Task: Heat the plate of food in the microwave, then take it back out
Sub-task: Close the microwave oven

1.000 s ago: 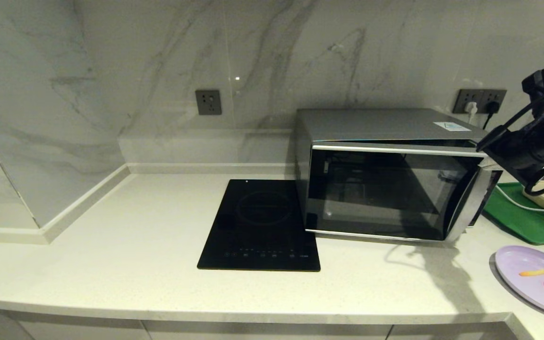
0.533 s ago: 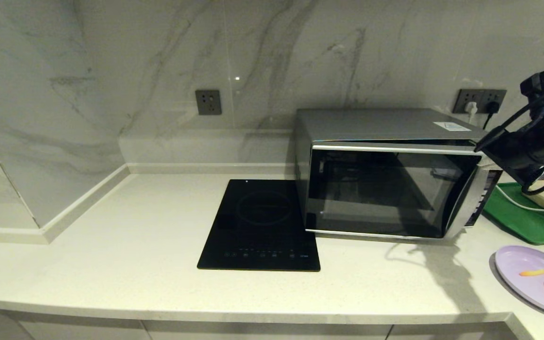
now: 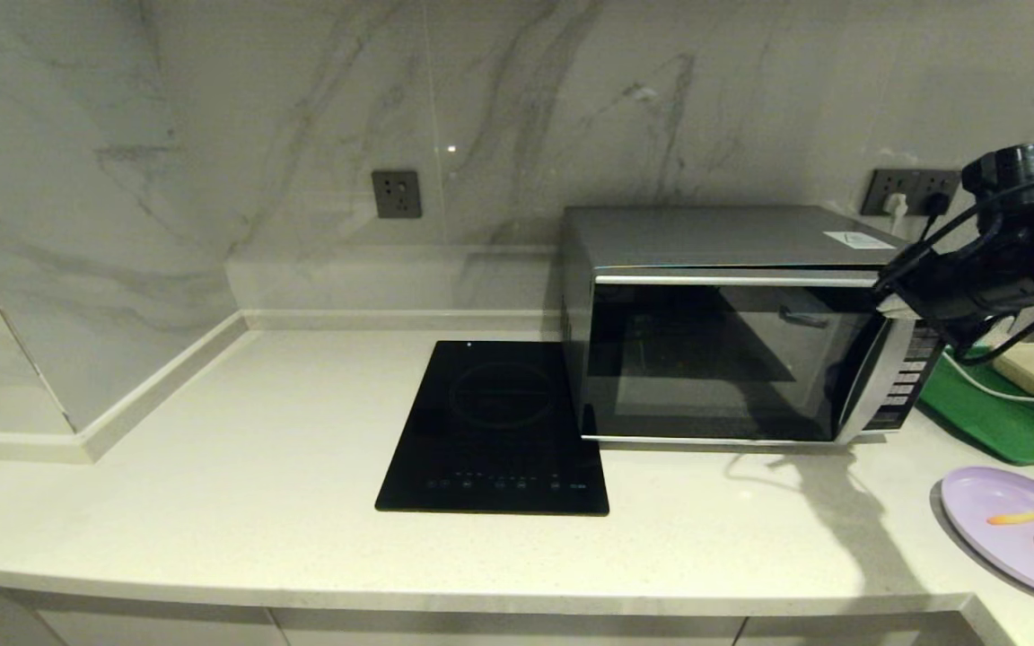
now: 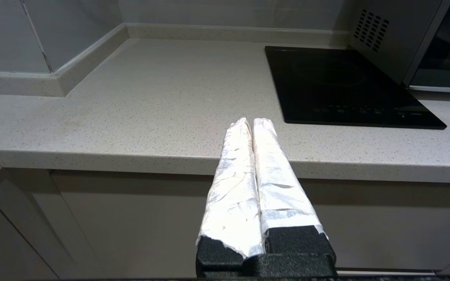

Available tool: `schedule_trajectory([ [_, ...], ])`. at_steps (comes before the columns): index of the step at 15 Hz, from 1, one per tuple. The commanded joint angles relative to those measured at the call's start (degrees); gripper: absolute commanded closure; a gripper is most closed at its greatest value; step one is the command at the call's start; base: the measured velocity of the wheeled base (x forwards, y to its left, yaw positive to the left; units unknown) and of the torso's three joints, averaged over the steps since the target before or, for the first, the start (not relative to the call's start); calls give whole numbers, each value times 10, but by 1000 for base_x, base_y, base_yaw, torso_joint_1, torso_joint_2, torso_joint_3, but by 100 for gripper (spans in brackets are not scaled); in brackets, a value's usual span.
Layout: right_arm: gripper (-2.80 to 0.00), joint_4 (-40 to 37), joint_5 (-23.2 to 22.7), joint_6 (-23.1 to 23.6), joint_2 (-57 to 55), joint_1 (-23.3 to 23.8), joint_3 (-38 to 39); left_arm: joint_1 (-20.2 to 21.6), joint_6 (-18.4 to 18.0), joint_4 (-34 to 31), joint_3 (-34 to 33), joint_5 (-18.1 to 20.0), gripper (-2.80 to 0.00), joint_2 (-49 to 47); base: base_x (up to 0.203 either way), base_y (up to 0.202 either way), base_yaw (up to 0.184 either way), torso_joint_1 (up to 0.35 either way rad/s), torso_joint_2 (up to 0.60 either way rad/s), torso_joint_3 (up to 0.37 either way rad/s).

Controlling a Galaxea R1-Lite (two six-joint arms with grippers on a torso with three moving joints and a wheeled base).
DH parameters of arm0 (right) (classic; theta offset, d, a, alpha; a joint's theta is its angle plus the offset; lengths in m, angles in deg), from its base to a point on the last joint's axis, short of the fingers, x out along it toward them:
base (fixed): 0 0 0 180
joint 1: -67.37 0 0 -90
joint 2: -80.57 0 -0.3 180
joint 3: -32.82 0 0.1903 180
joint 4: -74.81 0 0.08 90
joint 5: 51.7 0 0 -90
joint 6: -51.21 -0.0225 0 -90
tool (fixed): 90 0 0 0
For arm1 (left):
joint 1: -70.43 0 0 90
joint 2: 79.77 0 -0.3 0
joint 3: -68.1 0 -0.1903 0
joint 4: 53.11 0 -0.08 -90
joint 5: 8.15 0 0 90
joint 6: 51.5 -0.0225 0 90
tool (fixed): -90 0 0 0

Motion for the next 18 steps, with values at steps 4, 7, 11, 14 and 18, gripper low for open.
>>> schedule_trajectory([
  [4, 0, 18, -2, -2, -4, 0, 1, 0, 0, 0, 0, 0, 0, 0, 0, 0, 0, 0, 0, 0],
  [7, 0, 21, -2, 0, -4, 0, -1, 0, 0, 0, 0, 0, 0, 1, 0, 0, 0, 0, 0, 0],
  [11, 0, 21, -2, 1, -3, 0, -1, 0, 0, 0, 0, 0, 0, 1, 0, 0, 0, 0, 0, 0],
  [14, 0, 22, -2, 1, -5, 0, -4, 0, 0, 0, 0, 0, 0, 0, 0, 0, 0, 0, 0, 0],
  [18, 0, 58, -2, 3, -19, 0, 1, 0, 0, 0, 0, 0, 0, 0, 0, 0, 0, 0, 0, 0],
])
